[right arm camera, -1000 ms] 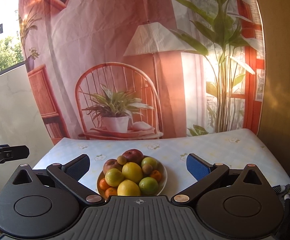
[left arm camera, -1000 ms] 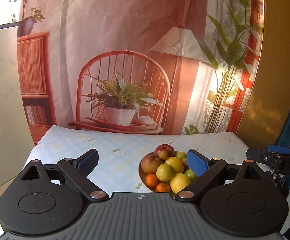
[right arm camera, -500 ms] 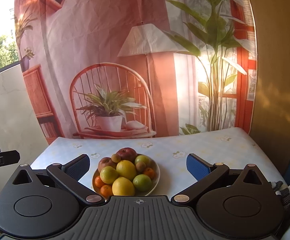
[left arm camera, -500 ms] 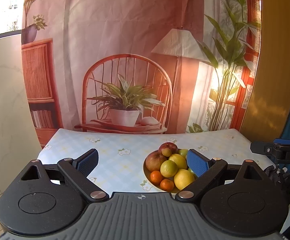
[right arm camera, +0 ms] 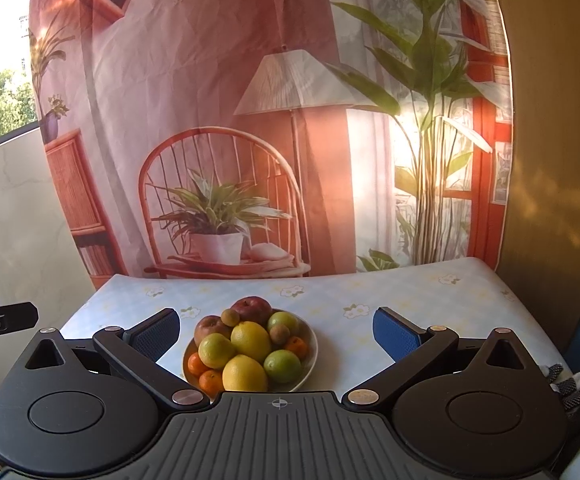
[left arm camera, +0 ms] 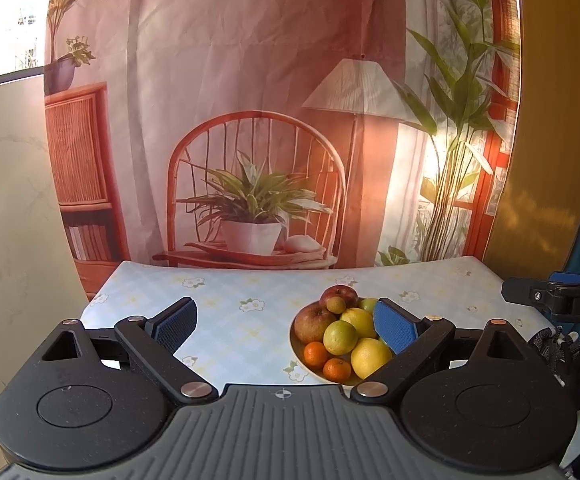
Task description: Organize fruits
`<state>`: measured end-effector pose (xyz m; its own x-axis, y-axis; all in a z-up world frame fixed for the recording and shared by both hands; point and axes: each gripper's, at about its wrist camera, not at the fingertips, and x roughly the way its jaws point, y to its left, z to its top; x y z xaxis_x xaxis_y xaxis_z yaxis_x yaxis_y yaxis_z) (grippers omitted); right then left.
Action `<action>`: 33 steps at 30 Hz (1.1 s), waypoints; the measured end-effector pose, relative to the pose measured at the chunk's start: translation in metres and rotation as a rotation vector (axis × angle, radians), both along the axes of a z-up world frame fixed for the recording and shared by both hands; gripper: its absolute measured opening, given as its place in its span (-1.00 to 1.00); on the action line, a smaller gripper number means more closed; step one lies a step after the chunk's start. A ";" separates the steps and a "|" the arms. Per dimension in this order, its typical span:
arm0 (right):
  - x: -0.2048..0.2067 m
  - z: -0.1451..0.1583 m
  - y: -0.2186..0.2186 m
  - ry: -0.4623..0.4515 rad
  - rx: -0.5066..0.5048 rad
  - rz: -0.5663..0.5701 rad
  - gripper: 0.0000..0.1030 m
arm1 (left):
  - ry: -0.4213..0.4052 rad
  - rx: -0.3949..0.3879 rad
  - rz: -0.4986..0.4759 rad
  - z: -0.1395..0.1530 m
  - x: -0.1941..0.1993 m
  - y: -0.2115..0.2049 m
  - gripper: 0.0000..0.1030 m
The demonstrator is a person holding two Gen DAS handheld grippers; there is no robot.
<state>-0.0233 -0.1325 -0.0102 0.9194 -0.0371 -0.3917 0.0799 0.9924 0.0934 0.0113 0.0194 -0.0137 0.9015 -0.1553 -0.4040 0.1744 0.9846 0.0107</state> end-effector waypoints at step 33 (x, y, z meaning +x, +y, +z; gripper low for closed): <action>-0.002 0.005 -0.002 -0.007 -0.011 0.004 0.99 | -0.026 0.006 -0.011 0.006 -0.005 -0.002 0.88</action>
<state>-0.0254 -0.1343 -0.0048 0.9221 -0.0378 -0.3852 0.0753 0.9937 0.0828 0.0062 0.0174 -0.0073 0.9099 -0.1631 -0.3815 0.1849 0.9825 0.0209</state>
